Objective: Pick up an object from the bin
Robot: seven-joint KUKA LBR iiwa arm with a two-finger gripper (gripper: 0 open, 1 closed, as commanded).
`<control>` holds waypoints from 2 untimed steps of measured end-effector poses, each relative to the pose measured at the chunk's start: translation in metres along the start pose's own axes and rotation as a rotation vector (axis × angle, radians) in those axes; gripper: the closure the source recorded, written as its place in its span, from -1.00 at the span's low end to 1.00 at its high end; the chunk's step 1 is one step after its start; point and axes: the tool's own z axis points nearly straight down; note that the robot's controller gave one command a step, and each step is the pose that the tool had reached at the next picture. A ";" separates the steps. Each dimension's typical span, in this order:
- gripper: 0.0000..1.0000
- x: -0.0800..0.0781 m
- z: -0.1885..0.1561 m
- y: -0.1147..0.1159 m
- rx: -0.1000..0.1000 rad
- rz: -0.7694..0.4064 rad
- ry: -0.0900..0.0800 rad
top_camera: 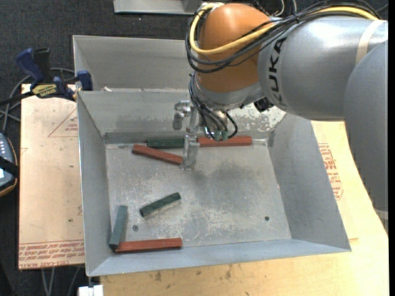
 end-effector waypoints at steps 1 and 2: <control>-1.00 0.085 0.133 -0.007 0.001 -0.042 0.005; 1.00 0.081 0.129 -0.007 -0.001 -0.040 -0.006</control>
Offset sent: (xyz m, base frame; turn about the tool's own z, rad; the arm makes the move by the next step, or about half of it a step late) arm -0.0818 -0.0076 -0.1277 -0.0422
